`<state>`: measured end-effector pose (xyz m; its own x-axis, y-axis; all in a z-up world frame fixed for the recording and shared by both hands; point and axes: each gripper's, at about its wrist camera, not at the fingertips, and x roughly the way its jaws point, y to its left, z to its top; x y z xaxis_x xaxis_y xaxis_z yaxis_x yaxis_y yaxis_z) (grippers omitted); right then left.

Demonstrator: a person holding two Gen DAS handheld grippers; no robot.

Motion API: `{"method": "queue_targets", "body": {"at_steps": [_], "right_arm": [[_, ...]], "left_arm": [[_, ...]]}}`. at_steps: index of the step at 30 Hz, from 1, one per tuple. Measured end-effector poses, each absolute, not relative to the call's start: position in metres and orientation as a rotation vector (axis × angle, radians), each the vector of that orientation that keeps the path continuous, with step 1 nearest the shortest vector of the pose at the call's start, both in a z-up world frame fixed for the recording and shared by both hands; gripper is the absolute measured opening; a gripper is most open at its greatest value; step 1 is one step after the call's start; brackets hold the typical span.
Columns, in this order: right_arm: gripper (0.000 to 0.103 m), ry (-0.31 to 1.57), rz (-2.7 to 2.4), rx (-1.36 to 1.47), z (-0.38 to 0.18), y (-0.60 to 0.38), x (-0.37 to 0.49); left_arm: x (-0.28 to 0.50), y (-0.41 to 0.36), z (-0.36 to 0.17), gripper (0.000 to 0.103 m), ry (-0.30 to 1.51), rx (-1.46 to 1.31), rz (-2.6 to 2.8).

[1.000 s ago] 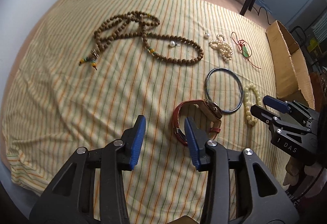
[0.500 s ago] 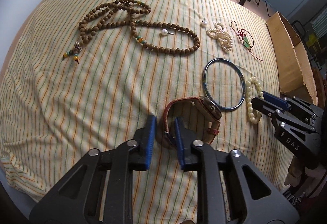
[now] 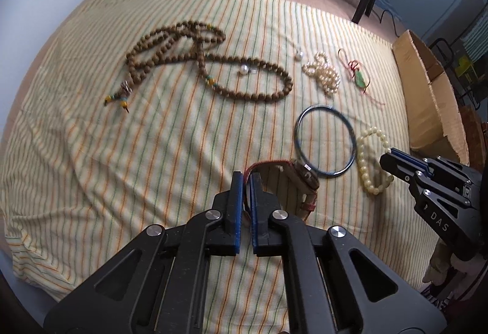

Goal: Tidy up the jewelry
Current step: 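Close right gripper on cream bead bracelet while left gripper closes on watch strap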

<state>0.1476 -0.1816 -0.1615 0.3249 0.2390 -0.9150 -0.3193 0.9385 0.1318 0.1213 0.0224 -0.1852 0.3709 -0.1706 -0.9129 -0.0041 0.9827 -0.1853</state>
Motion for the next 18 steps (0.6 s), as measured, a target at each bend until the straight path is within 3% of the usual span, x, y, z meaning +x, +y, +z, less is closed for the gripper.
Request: {"method": "queue_targets", "body": {"at_steps": [10,11,12,13,18], "right_arm": [[0.006,1.103,0.382,-0.083,-0.135,-0.184,0.139],[0.006,1.102,0.384,-0.084,-0.134,-0.183,0.138],[0.006,1.102,0.385,-0.084,-0.134,-0.183,0.137],[0.006,1.102,0.386,-0.083,-0.134,-0.183,0.137],[0.006,1.097,0.387,-0.077,-0.131,-0.185,0.136]], "left_arm": [[0.120,0.016,-0.187,0.004,1.200,-0.152,-0.089],[0.120,0.015,-0.190,0.015,1.208,-0.145,-0.075],[0.120,0.016,-0.192,0.036,1.216,-0.137,-0.063],[0.120,0.017,-0.193,0.041,1.212,-0.133,-0.058],[0.125,0.017,-0.202,0.042,1.223,-0.123,-0.075]]}}
